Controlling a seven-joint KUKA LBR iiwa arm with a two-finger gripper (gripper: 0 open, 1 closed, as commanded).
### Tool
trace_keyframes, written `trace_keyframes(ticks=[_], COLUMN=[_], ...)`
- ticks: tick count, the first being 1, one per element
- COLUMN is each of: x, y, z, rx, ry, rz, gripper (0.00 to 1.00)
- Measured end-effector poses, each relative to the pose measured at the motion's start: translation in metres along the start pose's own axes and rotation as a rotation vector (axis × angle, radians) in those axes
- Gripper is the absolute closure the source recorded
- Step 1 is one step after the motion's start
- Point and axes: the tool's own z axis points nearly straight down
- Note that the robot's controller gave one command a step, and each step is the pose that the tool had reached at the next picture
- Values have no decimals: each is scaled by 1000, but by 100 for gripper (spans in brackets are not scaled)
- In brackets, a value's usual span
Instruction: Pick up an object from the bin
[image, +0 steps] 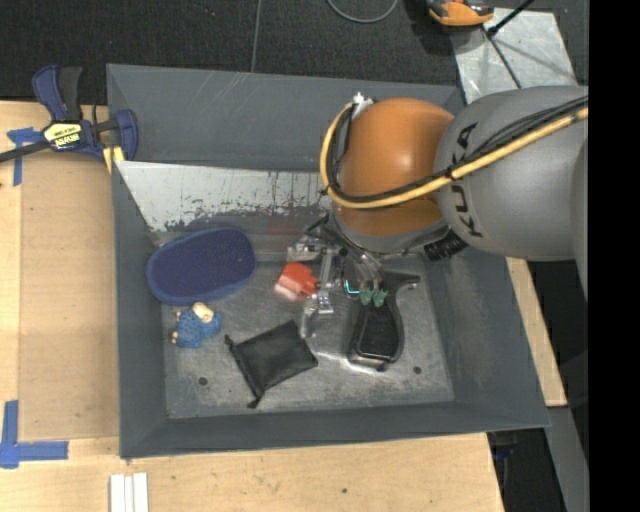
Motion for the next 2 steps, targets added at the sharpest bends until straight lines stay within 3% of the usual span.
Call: trace_keyframes(ticks=[1, 2], x=[34, 32], y=[3, 3], z=[97, 94], rx=[0, -1], ry=[-17, -12], rz=[-126, -125], gripper=[0, 0])
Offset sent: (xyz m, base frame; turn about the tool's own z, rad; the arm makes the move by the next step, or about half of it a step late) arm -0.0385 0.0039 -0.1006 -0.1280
